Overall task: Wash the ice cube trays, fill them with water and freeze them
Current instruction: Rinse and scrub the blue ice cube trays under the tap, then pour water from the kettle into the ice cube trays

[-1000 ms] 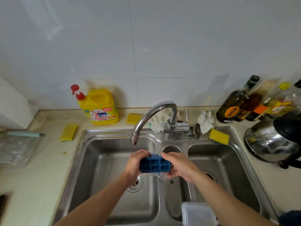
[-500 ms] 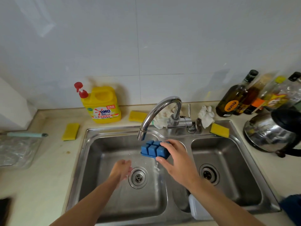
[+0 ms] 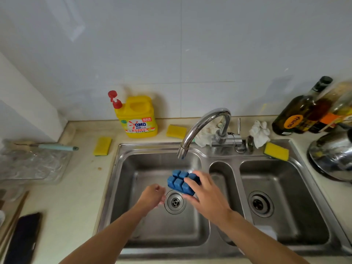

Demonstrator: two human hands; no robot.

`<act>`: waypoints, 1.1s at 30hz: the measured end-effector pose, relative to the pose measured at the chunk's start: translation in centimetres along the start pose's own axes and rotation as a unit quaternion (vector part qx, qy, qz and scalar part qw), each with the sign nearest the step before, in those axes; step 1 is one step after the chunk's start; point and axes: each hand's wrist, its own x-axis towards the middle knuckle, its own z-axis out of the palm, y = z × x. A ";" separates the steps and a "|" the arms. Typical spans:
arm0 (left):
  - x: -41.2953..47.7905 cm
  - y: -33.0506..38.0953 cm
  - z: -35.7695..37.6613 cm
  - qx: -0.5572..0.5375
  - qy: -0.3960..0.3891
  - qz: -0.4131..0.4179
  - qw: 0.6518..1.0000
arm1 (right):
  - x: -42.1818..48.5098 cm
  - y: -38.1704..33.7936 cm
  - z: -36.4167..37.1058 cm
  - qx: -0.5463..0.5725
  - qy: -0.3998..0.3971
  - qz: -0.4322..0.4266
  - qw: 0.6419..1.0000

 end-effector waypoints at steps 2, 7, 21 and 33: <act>-0.4 0.0 -0.3 -0.012 0.010 0.013 1.000 | -0.2 0.7 0.6 -0.010 -0.100 0.031 0.994; -0.8 0.1 -0.4 -0.011 0.018 0.017 1.000 | -0.2 0.4 -0.2 0.025 0.031 0.014 0.999; -0.8 0.7 -0.8 0.026 0.009 0.062 0.998 | -0.6 -0.5 -1.1 0.043 -0.047 0.040 0.997; -3.5 2.7 3.4 0.045 0.129 0.144 0.980 | -3.2 2.2 -2.3 0.112 0.001 0.065 0.992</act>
